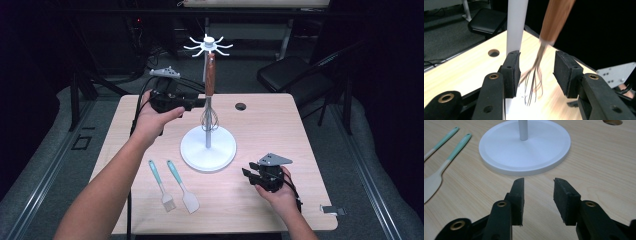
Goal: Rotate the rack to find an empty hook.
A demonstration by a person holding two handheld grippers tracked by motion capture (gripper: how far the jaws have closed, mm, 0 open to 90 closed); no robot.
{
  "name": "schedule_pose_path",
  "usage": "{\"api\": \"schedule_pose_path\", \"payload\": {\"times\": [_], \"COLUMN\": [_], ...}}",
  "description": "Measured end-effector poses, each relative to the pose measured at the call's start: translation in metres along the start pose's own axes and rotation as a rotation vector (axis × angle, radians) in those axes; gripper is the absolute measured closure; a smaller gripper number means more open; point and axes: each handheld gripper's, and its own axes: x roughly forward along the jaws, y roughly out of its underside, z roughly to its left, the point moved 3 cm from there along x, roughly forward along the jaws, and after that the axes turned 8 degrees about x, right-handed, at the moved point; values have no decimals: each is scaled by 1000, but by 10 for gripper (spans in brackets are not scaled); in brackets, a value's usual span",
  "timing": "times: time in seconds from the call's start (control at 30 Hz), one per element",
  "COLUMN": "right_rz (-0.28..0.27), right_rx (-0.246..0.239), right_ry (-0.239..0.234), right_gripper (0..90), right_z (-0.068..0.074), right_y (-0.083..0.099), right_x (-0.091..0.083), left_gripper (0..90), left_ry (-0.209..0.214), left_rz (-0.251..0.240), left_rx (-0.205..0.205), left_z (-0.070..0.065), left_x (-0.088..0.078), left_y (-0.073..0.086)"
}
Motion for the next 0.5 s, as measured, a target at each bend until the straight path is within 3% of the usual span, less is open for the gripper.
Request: {"api": "schedule_pose_path", "payload": {"times": [0.07, 0.23, 0.37, 0.5], "right_rz": [-8, 2, -2, 14], "right_rx": [-25, -29, -33, -58], "right_ry": [8, 4, 12, 12], "right_gripper": [561, 502, 473, 507], "right_z": [0, -1, -1, 1], "right_y": [-1, -2, -3, -3], "right_x": [0, 0, -1, -2], "left_gripper": [552, 553, 553, 552], "left_ry": [-17, -62, -75, -125], "left_rz": [9, 28, 18, 45], "left_rx": [8, 15, -16, -35], "left_z": [-2, -8, -13, -14], "left_x": [-1, -6, -10, -12], "left_y": [11, 41, 65, 96]}}
